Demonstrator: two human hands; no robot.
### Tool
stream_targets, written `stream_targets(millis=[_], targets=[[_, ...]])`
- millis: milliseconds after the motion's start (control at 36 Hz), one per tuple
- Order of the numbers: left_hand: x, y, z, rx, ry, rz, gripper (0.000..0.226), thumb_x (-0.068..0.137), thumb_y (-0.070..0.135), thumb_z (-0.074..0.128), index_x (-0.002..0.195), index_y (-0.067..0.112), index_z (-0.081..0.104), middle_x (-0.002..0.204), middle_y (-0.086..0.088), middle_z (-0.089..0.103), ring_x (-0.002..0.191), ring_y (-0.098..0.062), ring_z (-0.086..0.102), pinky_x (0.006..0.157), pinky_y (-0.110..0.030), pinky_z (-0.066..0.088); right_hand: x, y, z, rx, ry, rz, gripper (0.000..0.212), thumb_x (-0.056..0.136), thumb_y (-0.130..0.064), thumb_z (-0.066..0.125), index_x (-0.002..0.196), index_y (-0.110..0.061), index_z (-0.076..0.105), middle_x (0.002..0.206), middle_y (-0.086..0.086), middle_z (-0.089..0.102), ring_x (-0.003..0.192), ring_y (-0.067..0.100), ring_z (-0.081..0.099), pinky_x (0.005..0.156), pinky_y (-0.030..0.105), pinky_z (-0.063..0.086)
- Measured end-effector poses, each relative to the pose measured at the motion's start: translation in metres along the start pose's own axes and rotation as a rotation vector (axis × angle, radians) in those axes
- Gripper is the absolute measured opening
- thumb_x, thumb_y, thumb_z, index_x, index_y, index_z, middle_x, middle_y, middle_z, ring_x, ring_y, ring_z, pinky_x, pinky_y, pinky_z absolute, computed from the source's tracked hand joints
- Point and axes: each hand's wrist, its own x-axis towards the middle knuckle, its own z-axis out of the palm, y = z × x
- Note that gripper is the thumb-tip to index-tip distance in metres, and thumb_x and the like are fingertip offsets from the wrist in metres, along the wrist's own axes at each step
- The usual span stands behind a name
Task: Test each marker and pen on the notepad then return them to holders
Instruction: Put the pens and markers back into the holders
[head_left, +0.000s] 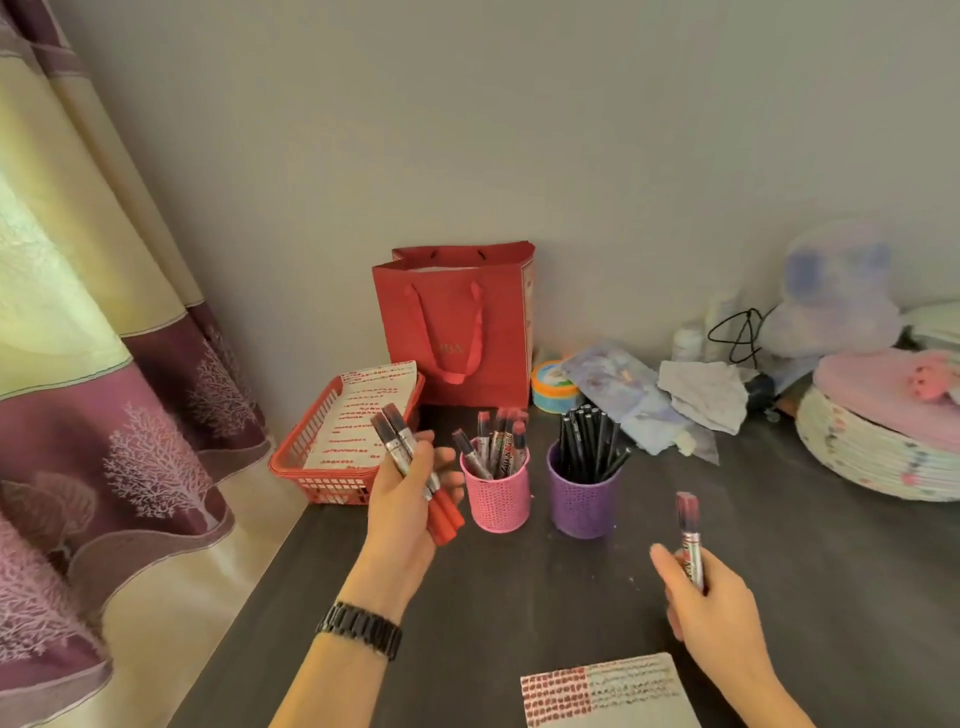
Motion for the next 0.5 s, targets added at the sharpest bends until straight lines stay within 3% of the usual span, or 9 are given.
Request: stream_targets(millis=[111, 194, 278, 333, 417, 444, 500], targets=[[0.03, -0.004, 0.023, 0.062, 0.058, 0.084, 0.016, 0.105, 0.026, 0.045, 0.117, 0.016, 0.052, 0.088, -0.003, 0.072, 0.068, -0.015, 0.068, 0.063, -0.033, 0.054, 0.004, 0.008, 0.005, -0.055, 0.05, -0.015, 0.047, 0.092, -0.041, 0.064, 0.067, -0.008, 0.044, 0.05, -0.001, 0.046, 0.047, 0.018, 0.044, 0.053, 0.039, 0.043], [0.049, -0.014, 0.033, 0.19, 0.089, 0.161, 0.032, 0.106, 0.036, 0.04, 0.136, 0.024, 0.04, 0.1, 0.004, 0.076, 0.093, -0.012, 0.072, 0.083, -0.038, 0.055, 0.004, 0.008, 0.007, -0.102, 0.067, -0.053, 0.045, 0.091, -0.042, 0.065, 0.061, -0.017, 0.041, 0.048, -0.004, 0.045, 0.048, 0.015, 0.043, 0.052, 0.037, 0.043], [0.061, -0.024, 0.04, 0.25, 0.153, 0.178, 0.045, 0.106, 0.041, 0.037, 0.147, 0.027, 0.026, 0.104, 0.012, 0.073, 0.115, -0.014, 0.062, 0.099, -0.038, 0.046, 0.006, 0.009, 0.006, -0.086, 0.072, -0.057, 0.044, 0.092, -0.04, 0.065, 0.061, -0.018, 0.042, 0.048, -0.003, 0.046, 0.048, 0.016, 0.044, 0.052, 0.039, 0.045], [0.066, -0.031, 0.043, 0.266, 0.23, 0.164, 0.048, 0.106, 0.04, 0.036, 0.149, 0.024, 0.022, 0.11, 0.008, 0.069, 0.118, -0.016, 0.059, 0.096, -0.035, 0.046, 0.006, 0.01, 0.006, -0.075, 0.081, -0.064, 0.044, 0.093, -0.038, 0.065, 0.06, -0.02, 0.043, 0.048, -0.004, 0.047, 0.047, 0.013, 0.044, 0.052, 0.037, 0.044], [0.068, -0.037, 0.047, 0.274, 0.293, 0.156, 0.05, 0.107, 0.036, 0.035, 0.151, 0.021, 0.017, 0.122, 0.0, 0.065, 0.107, -0.01, 0.06, 0.076, -0.023, 0.046, 0.005, 0.009, 0.007, -0.086, 0.09, -0.101, 0.045, 0.094, -0.035, 0.066, 0.059, -0.022, 0.041, 0.046, -0.007, 0.046, 0.043, 0.006, 0.039, 0.05, 0.029, 0.04], [0.069, -0.039, 0.048, 0.279, 0.298, 0.163, 0.05, 0.107, 0.035, 0.035, 0.151, 0.021, 0.017, 0.125, -0.002, 0.064, 0.105, -0.008, 0.06, 0.076, -0.023, 0.047, 0.005, 0.009, 0.008, -0.089, 0.09, -0.11, 0.045, 0.094, -0.034, 0.066, 0.059, -0.022, 0.041, 0.046, -0.007, 0.046, 0.043, 0.006, 0.039, 0.05, 0.027, 0.039], [0.069, -0.04, 0.051, 0.29, 0.295, 0.182, 0.049, 0.107, 0.035, 0.034, 0.15, 0.021, 0.016, 0.129, -0.004, 0.061, 0.112, -0.012, 0.058, 0.093, -0.03, 0.046, 0.005, 0.009, 0.009, -0.1, 0.095, -0.12, 0.045, 0.094, -0.033, 0.066, 0.059, -0.022, 0.041, 0.047, -0.009, 0.047, 0.043, 0.005, 0.04, 0.049, 0.023, 0.036]])
